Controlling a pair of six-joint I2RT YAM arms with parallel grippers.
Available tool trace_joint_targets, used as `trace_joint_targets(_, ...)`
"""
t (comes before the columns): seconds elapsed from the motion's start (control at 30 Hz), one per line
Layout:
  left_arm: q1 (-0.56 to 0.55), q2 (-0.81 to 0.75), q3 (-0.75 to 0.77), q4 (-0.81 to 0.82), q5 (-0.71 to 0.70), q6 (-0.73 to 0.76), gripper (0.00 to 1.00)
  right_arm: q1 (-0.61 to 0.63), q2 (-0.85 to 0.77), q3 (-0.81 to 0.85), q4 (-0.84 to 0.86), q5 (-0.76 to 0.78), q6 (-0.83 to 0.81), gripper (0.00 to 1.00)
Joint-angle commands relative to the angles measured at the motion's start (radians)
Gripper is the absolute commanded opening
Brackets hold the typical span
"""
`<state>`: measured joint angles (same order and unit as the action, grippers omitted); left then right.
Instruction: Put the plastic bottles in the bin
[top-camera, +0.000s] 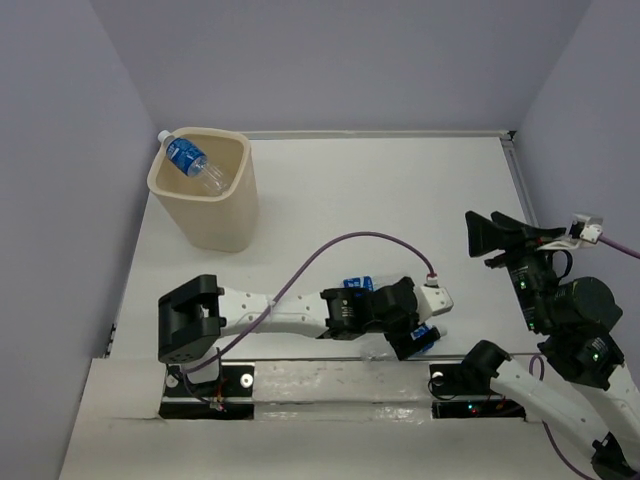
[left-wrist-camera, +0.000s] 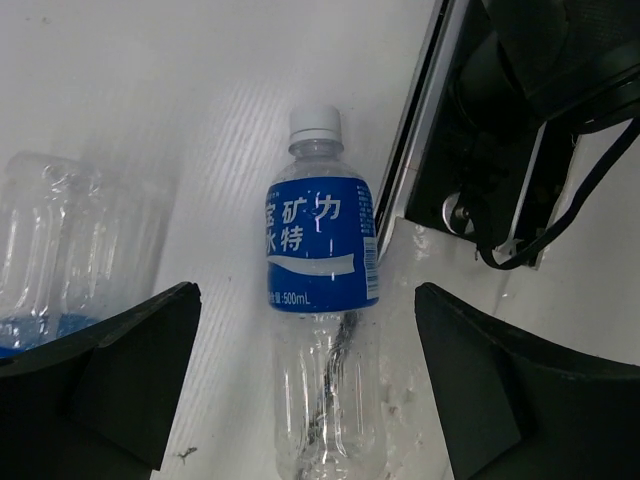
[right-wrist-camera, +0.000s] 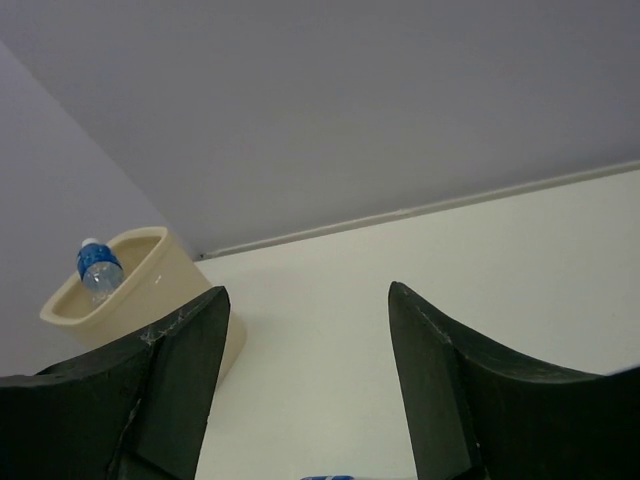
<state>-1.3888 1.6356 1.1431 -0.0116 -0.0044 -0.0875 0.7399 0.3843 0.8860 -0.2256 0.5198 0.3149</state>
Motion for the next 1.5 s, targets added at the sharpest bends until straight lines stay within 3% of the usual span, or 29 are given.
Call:
trace_joint_targets(0.0,-0.052,0.059,0.087,-0.014,-0.023,0.058,0.99,0.0,-0.012,0.008,-0.13,0.036,0.029,0.74)
trace_joint_targets(0.13,-0.085,0.145,0.102,-0.025,-0.071,0.061,0.99,0.0,-0.036,-0.001,-0.165,0.02,0.049,0.84)
trace_joint_targets(0.3,-0.102,0.236,0.144,-0.047,-0.155,0.058,0.99,0.0,-0.016,0.008,-0.196,-0.038,0.058,0.87)
trace_joint_targets(0.47,-0.119,0.271,0.147,-0.045,-0.149,0.061,0.98,0.0,0.01,0.007,-0.204,-0.067,0.067,0.88)
trace_joint_targets(0.5,-0.124,0.274,0.144,-0.042,-0.151,0.061,0.97,0.0,0.013,0.007,-0.205,-0.07,0.07,0.88)
trace_joint_targets(0.67,-0.133,0.227,0.093,-0.002,-0.19,0.052,0.64,0.0,0.018,0.011,-0.23,-0.061,0.055,0.92)
trace_joint_targets(0.77,-0.131,0.109,0.023,0.059,-0.224,0.042,0.58,0.0,0.057,0.037,-0.279,-0.055,-0.005,0.97)
trace_joint_targets(0.93,-0.124,-0.15,-0.093,0.091,-0.328,-0.003,0.47,0.0,0.197,0.079,-0.317,0.002,-0.046,0.97)
trace_joint_targets(1.1,-0.081,-0.403,-0.222,0.076,-0.404,-0.072,0.47,0.0,0.261,0.134,-0.294,0.063,-0.105,0.94)
trace_joint_targets(1.3,0.135,-0.819,-0.396,0.052,-0.428,-0.182,0.47,0.0,0.346,0.252,-0.293,0.086,-0.161,0.92)
trace_joint_targets(1.33,0.146,-0.914,-0.414,0.076,-0.484,-0.192,0.47,0.0,0.358,0.266,-0.293,0.071,-0.174,0.92)
trace_joint_targets(1.47,0.249,-0.984,-0.312,0.055,-0.578,-0.198,0.48,-0.01,0.407,0.294,-0.294,-0.09,-0.178,0.9)
